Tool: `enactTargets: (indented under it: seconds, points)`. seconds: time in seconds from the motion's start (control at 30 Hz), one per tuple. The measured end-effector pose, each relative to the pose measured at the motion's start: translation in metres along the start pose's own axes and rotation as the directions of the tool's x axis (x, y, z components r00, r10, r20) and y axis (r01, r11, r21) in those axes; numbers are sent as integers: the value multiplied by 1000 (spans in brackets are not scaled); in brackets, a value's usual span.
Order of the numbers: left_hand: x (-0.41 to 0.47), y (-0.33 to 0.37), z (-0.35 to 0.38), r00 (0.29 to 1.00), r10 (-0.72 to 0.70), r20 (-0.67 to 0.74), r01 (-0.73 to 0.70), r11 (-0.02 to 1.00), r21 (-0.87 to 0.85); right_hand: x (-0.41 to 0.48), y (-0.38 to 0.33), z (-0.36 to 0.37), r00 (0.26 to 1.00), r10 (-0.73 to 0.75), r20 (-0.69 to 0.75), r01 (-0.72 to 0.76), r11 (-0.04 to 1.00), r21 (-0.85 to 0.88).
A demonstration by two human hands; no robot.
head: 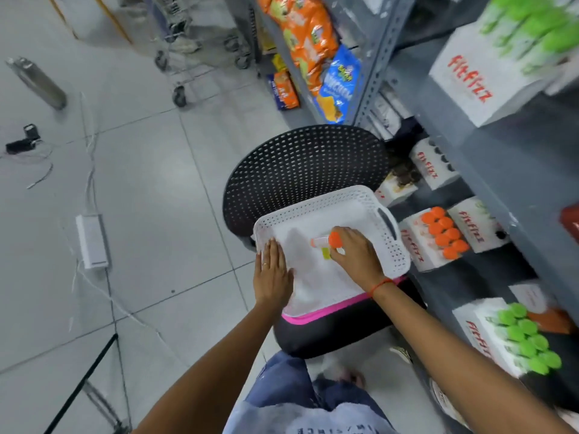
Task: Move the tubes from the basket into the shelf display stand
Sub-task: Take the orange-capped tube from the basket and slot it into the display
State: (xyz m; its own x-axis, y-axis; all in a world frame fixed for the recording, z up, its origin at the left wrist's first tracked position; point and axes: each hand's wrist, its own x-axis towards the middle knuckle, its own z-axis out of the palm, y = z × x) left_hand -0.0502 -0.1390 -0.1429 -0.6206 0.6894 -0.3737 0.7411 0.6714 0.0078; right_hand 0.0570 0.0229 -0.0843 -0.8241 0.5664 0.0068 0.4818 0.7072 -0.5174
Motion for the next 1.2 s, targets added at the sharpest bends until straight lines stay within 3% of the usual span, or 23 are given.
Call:
enactTargets:
  seconds: [0.13, 0.27, 0.4, 0.53, 0.67, 0.73, 0.87, 0.9, 1.2]
  points:
    - [15, 63, -33, 955, 248, -164, -265, 960, -91, -37, 20, -74, 953, 249, -174, -228, 964, 134]
    - [22, 146, -70, 820, 457, -343, -517, 850, -104, -86, 38, -157, 857, 380, -349, -357, 925, 132]
    - [15, 238, -112, 663, 616, -426, -724, 671, -158, -137, 47, -240, 691, 537, -484, -510, 836, 201]
    - [-10, 308, -142, 506, 711, -488, -851, 504, -149, -187, 51, -307, 543, 533, -649, -584, 795, 165]
    - [-22, 353, -153, 500, 736, -457, -860, 483, -163, -221, 55, -354, 424, 574, -701, -606, 755, 251]
    - [-47, 387, -158, 417, 822, -389, -905, 415, -92, -270, 53, -378, 240, 562, -792, -664, 690, 288]
    - [-36, 381, -150, 516, 805, -292, -849, 526, -48, -262, 56, -400, 232, 566, -791, -703, 660, 266]
    - [-35, 381, -150, 515, 805, -295, -844, 537, -8, -262, 59, -405, 218, 570, -792, -713, 647, 269]
    - [-28, 364, -142, 573, 763, -298, -800, 600, -3, -236, 85, -429, 327, 709, -625, -802, 559, 213]
